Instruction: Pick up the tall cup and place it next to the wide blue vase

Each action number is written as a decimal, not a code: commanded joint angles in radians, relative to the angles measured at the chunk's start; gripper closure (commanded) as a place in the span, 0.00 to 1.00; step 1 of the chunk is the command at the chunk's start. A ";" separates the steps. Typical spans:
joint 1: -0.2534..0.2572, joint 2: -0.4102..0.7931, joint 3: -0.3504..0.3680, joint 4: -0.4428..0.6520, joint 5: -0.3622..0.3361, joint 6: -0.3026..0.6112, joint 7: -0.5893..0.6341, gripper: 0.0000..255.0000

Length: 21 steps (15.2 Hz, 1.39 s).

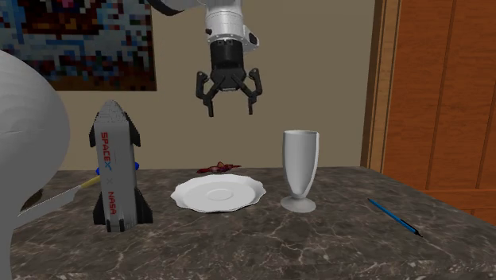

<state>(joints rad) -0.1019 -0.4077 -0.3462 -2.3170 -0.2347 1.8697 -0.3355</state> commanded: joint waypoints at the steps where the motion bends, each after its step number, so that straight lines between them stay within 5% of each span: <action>1: -0.005 0.062 -0.045 0.040 0.014 0.041 -0.056 0.00; 12: -0.044 0.454 -0.219 0.335 0.265 0.162 -0.390 0.00; 21: -0.051 0.496 -0.216 0.275 0.293 0.257 -0.410 0.00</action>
<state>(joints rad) -0.1523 0.0851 -0.5627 -2.0404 0.0563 2.1219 -0.7438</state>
